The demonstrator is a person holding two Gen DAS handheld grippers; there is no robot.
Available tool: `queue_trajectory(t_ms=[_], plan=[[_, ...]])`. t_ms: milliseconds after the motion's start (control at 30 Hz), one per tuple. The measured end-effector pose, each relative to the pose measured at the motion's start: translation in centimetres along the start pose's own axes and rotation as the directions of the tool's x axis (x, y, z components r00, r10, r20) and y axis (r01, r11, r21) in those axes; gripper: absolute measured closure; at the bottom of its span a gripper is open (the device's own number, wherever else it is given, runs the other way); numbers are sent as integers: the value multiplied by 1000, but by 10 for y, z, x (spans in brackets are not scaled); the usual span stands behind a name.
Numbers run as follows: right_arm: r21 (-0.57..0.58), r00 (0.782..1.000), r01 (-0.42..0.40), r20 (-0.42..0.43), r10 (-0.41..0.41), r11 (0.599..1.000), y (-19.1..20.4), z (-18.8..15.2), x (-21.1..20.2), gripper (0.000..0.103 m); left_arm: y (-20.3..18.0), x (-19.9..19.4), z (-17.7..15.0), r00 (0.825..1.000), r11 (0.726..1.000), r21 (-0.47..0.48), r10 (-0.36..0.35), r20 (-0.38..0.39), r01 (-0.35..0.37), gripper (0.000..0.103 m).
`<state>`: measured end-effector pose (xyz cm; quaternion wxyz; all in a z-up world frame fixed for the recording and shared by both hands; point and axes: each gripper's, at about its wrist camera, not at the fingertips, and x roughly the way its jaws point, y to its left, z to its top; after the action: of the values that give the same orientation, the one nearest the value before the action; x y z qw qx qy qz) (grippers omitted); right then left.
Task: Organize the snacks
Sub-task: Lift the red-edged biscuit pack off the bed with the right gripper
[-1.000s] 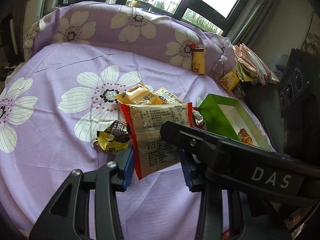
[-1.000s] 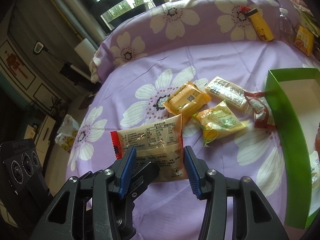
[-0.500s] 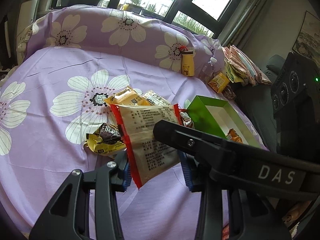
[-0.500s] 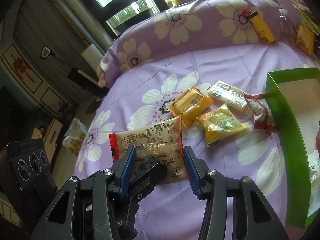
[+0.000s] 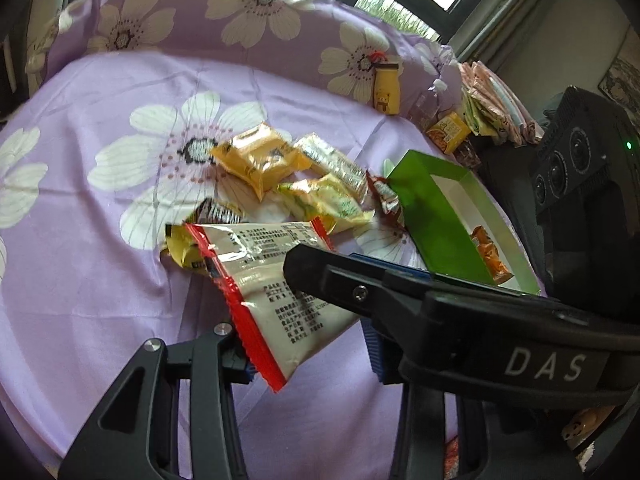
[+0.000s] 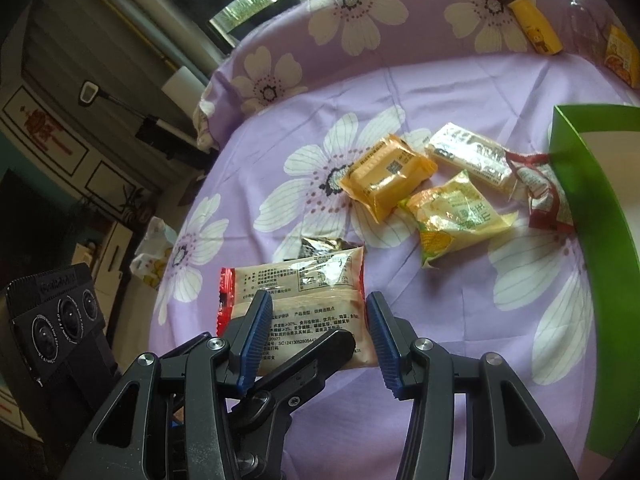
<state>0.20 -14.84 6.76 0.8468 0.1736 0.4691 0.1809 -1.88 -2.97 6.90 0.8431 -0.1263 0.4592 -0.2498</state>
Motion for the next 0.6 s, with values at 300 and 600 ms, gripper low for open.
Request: queue_trajectory(t_ms=[300, 600], plan=[[95, 989, 49, -147, -34, 994, -32, -7, 43, 51, 24, 20, -5, 988, 993, -79, 81, -128, -92, 48], [158, 986, 3, -167, 24, 987, -40, -6, 47, 50, 40, 14, -3, 977, 984, -94, 132, -168, -149, 34]])
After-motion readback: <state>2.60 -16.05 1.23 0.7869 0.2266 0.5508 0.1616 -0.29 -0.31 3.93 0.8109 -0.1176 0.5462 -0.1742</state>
